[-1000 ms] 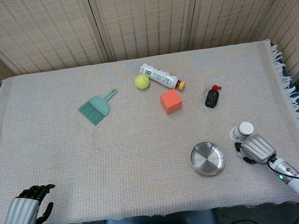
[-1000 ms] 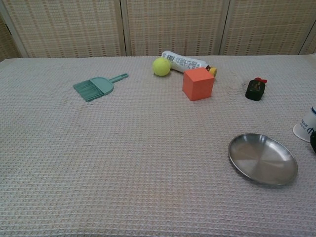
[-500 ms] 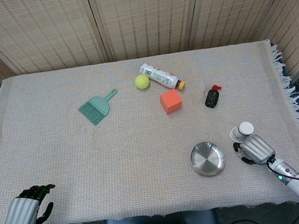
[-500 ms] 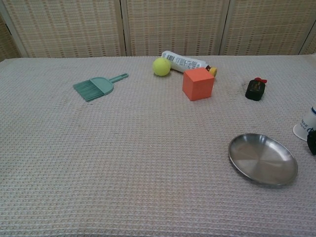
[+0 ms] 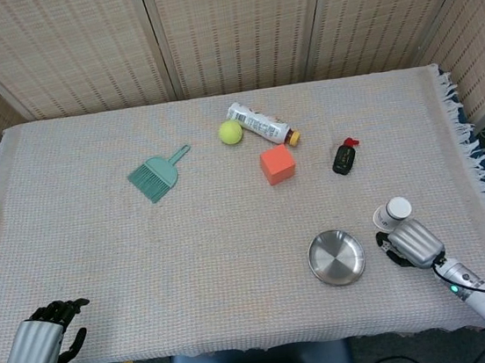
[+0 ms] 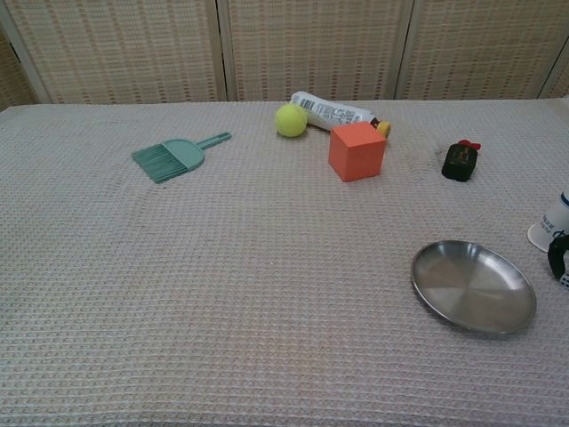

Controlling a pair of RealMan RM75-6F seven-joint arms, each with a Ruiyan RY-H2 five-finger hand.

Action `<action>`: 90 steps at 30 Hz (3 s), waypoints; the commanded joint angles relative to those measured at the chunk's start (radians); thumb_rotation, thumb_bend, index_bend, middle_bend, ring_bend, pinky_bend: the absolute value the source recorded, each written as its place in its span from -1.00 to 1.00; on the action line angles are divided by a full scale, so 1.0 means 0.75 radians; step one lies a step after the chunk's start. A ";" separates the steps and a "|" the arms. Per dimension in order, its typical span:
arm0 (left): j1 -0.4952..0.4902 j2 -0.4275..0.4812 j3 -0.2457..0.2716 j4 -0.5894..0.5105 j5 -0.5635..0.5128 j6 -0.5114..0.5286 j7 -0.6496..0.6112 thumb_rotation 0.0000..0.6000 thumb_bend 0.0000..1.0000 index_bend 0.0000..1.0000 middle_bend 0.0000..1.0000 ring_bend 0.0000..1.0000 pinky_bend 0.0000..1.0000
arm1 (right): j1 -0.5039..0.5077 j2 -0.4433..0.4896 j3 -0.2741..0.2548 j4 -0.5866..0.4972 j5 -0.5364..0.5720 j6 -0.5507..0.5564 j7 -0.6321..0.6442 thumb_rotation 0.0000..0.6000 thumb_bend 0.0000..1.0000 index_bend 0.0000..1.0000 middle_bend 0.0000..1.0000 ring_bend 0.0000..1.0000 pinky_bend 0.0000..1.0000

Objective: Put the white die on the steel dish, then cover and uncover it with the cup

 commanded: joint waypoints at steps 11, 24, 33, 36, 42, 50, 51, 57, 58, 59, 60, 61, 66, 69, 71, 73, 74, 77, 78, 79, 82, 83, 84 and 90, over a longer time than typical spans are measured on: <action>0.002 0.002 -0.003 -0.006 -0.008 0.002 -0.007 1.00 -0.27 -0.37 -0.14 -0.26 0.05 | -0.012 0.033 0.010 -0.107 -0.032 0.132 -0.032 1.00 0.10 0.01 0.47 0.60 1.00; 0.004 0.004 -0.004 -0.008 -0.013 0.002 -0.009 1.00 -0.27 -0.37 -0.14 -0.26 0.05 | 0.117 0.075 0.072 -0.401 -0.030 0.012 -0.230 1.00 0.10 0.01 0.47 0.60 1.00; 0.005 0.009 -0.005 -0.009 -0.009 0.011 -0.022 1.00 -0.27 -0.37 -0.14 -0.26 0.05 | 0.148 -0.041 0.108 -0.283 -0.060 0.111 -0.069 1.00 -0.61 0.03 0.47 0.55 1.00; 0.006 0.011 -0.006 -0.009 -0.009 0.014 -0.026 1.00 -0.27 -0.37 -0.14 -0.26 0.05 | 0.154 -0.063 0.100 -0.232 -0.088 0.170 0.028 1.00 -0.79 -0.05 0.45 0.42 1.00; 0.006 0.012 -0.005 -0.009 -0.010 0.013 -0.029 1.00 -0.27 -0.37 -0.14 -0.26 0.05 | 0.163 -0.032 0.092 -0.245 -0.081 0.168 0.067 1.00 -0.92 -0.34 0.03 -0.02 0.83; 0.006 0.012 -0.006 -0.011 -0.015 0.009 -0.028 1.00 -0.27 -0.37 -0.14 -0.26 0.05 | 0.153 0.056 0.180 -0.331 0.044 0.120 -0.199 1.00 -0.94 -0.47 -0.36 -0.59 0.24; 0.006 0.012 -0.006 -0.011 -0.017 0.005 -0.027 1.00 -0.27 -0.37 -0.14 -0.26 0.05 | 0.153 0.079 0.191 -0.366 0.075 0.087 -0.245 1.00 -0.94 -0.53 -0.43 -0.68 0.05; 0.006 0.012 -0.007 -0.015 -0.015 0.007 -0.023 1.00 -0.27 -0.37 -0.14 -0.26 0.05 | 0.158 0.192 0.200 -0.498 0.169 -0.053 -0.395 1.00 -0.94 -0.67 -0.64 -0.94 -0.49; 0.006 0.012 -0.007 -0.015 -0.015 0.007 -0.023 1.00 -0.27 -0.37 -0.14 -0.26 0.05 | 0.155 0.200 0.198 -0.502 0.173 -0.057 -0.408 1.00 -0.94 -0.67 -0.64 -0.94 -0.53; 0.006 0.012 -0.007 -0.014 -0.015 0.007 -0.023 1.00 -0.27 -0.37 -0.14 -0.26 0.05 | 0.151 0.206 0.195 -0.504 0.178 -0.063 -0.414 1.00 -0.94 -0.68 -0.64 -0.94 -0.56; 0.006 0.012 -0.007 -0.015 -0.016 0.006 -0.022 1.00 -0.27 -0.37 -0.14 -0.26 0.05 | 0.146 0.214 0.190 -0.504 0.186 -0.074 -0.416 1.00 -0.94 -0.68 -0.64 -0.94 -0.57; 0.006 0.012 -0.007 -0.015 -0.016 0.005 -0.022 1.00 -0.27 -0.37 -0.14 -0.25 0.05 | 0.143 0.219 0.187 -0.503 0.192 -0.083 -0.410 1.00 -0.92 -0.67 -0.64 -0.94 -0.57; 0.006 0.012 -0.007 -0.016 -0.017 0.006 -0.024 1.00 -0.27 -0.37 -0.14 -0.24 0.05 | 0.128 0.224 0.164 -0.453 0.199 -0.114 -0.347 1.00 -0.73 -0.65 -0.64 -0.94 -0.57; 0.006 0.012 -0.008 -0.015 -0.017 0.006 -0.024 1.00 -0.27 -0.37 -0.13 -0.24 0.05 | 0.115 0.214 0.154 -0.406 0.198 -0.114 -0.313 1.00 -0.72 -0.65 -0.64 -0.94 -0.57; 0.006 0.012 -0.008 -0.014 -0.019 0.004 -0.024 1.00 -0.27 -0.37 -0.13 -0.24 0.05 | 0.107 0.203 0.152 -0.371 0.199 -0.109 -0.295 1.00 -0.72 -0.64 -0.64 -0.94 -0.57; 0.005 0.012 -0.008 -0.014 -0.019 0.003 -0.023 1.00 -0.27 -0.37 -0.13 -0.24 0.05 | 0.101 0.193 0.152 -0.344 0.201 -0.106 -0.278 1.00 -0.72 -0.61 -0.64 -0.94 -0.57; 0.005 0.012 -0.007 -0.014 -0.018 0.003 -0.023 1.00 -0.27 -0.37 -0.12 -0.24 0.05 | 0.096 0.187 0.152 -0.328 0.204 -0.107 -0.274 1.00 -0.72 -0.60 -0.64 -0.94 -0.57; 0.005 0.012 -0.007 -0.014 -0.017 0.004 -0.023 1.00 -0.28 -0.37 -0.12 -0.24 0.05 | 0.088 0.171 0.152 -0.291 0.204 -0.099 -0.275 1.00 -0.72 -0.57 -0.64 -0.94 -0.52; 0.005 0.012 -0.008 -0.014 -0.017 0.004 -0.022 1.00 -0.28 -0.37 -0.12 -0.24 0.05 | 0.085 0.163 0.152 -0.277 0.204 -0.098 -0.272 1.00 -0.71 -0.55 -0.64 -0.94 -0.49; 0.005 0.012 -0.008 -0.014 -0.017 0.003 -0.022 1.00 -0.28 -0.37 -0.12 -0.24 0.05 | 0.083 0.158 0.151 -0.268 0.204 -0.099 -0.270 1.00 -0.69 -0.53 -0.64 -0.92 -0.46; 0.005 0.011 -0.007 -0.014 -0.019 0.001 -0.021 1.00 -0.28 -0.37 -0.12 -0.24 0.05 | 0.073 0.131 0.157 -0.229 0.202 -0.076 -0.260 1.00 -0.60 -0.39 -0.58 -0.74 -0.26; 0.005 0.011 -0.008 -0.015 -0.019 0.002 -0.021 1.00 -0.28 -0.37 -0.12 -0.24 0.05 | 0.071 0.122 0.158 -0.215 0.201 -0.071 -0.255 1.00 -0.57 -0.33 -0.53 -0.68 -0.16; 0.005 0.011 -0.008 -0.014 -0.019 0.002 -0.020 1.00 -0.27 -0.37 -0.12 -0.24 0.05 | 0.067 0.110 0.161 -0.197 0.201 -0.061 -0.252 1.00 -0.55 -0.29 -0.48 -0.63 -0.07; 0.006 0.012 -0.008 -0.016 -0.021 0.002 -0.021 1.00 -0.27 -0.37 -0.12 -0.24 0.05 | 0.046 0.028 0.180 -0.079 0.192 0.017 -0.237 1.00 -0.39 0.01 -0.11 -0.17 0.48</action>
